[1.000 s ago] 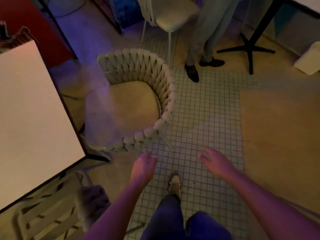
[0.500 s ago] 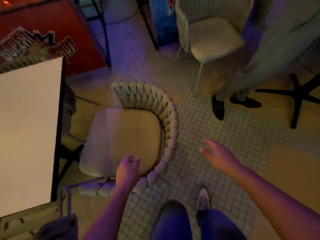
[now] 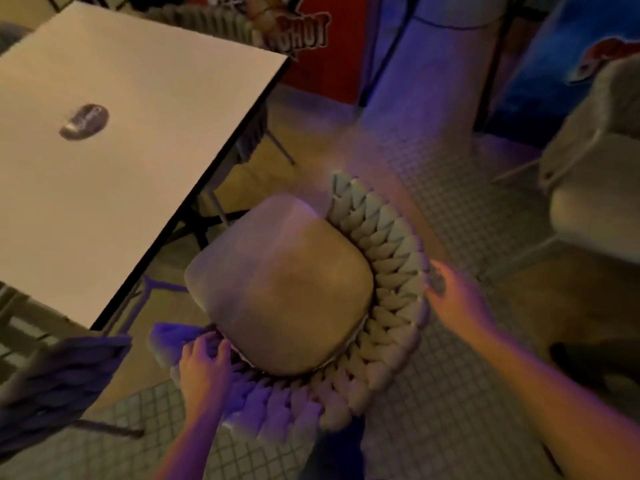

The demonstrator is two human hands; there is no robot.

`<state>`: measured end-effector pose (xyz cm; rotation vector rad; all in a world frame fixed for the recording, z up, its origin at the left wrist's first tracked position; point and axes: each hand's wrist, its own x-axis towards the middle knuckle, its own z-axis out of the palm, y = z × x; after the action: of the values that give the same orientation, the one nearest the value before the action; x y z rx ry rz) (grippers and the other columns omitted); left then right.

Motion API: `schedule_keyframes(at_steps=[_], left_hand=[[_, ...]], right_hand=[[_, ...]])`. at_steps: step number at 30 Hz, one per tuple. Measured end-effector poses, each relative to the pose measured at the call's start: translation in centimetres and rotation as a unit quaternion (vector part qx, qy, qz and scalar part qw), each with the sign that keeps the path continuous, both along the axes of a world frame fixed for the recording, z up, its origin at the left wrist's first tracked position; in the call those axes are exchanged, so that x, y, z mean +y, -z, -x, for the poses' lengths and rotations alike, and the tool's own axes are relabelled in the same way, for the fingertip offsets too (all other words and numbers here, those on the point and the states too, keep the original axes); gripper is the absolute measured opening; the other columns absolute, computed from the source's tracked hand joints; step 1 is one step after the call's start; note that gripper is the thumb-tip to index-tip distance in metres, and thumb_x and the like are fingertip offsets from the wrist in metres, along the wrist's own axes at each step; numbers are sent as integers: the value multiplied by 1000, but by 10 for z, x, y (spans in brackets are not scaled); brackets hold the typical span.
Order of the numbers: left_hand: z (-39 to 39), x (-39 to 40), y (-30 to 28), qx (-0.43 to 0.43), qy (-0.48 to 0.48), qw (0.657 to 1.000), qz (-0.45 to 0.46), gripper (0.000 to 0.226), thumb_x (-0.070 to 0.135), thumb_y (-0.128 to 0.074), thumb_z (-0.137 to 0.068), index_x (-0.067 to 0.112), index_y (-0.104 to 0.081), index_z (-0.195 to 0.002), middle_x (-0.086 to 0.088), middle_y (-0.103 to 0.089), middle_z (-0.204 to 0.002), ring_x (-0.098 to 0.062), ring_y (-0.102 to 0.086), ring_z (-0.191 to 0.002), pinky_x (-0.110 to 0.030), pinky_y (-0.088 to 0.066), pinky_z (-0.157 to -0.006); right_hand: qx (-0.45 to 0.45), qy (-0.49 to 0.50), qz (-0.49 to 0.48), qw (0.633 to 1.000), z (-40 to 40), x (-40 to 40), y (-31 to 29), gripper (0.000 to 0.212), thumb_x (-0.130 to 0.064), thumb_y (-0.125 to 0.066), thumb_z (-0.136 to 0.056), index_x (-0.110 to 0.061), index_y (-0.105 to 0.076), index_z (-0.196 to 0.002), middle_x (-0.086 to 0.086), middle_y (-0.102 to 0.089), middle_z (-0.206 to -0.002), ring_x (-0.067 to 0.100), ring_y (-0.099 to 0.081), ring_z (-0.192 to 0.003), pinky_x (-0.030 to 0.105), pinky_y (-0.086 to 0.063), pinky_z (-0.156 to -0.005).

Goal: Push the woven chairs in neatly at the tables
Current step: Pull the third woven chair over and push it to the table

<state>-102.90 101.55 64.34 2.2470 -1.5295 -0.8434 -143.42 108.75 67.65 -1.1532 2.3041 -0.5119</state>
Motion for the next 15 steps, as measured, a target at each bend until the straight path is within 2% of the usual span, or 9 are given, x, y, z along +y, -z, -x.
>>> schedule_keyframes(at_steps=[5,9,12,15], left_hand=[[7,-19,2,-11,-97,995,-2,35,20,-62,-87,3,-62,-117,-26,-57,-120,-42,-54,-113,-48,-41,-100],[1,-30,0,-62,-196,978,-28,39,23,-59,-87,3,-58,-121,-30,-54,-118,-48,-52,-110,-51,-43,-92],[-10,-33,5,-63,-247,965,-70,55,21,-58,-87,9,-44,-138,-35,-48,-122,-52,-48,-111,-53,-40,-95],[-27,-36,22,-39,-255,960,-110,68,21,-58,-89,17,-27,-149,-37,-45,-130,-54,-51,-113,-52,-41,-94]], right_hand=[[16,-107,-16,994,26,-96,6,57,-23,-64,-83,-15,-46,-137,15,-57,-128,31,-56,-115,41,-47,-95],[59,-175,-26,982,36,-161,15,62,-16,-69,-79,-13,-46,-137,19,-56,-121,38,-56,-110,42,-48,-91],[82,-210,-58,972,47,-205,25,73,-13,-68,-77,-13,-38,-143,21,-51,-127,40,-53,-113,45,-47,-93],[86,-253,-124,956,57,-234,43,83,-19,-65,-79,-22,-22,-150,22,-48,-132,42,-56,-111,44,-49,-88]])
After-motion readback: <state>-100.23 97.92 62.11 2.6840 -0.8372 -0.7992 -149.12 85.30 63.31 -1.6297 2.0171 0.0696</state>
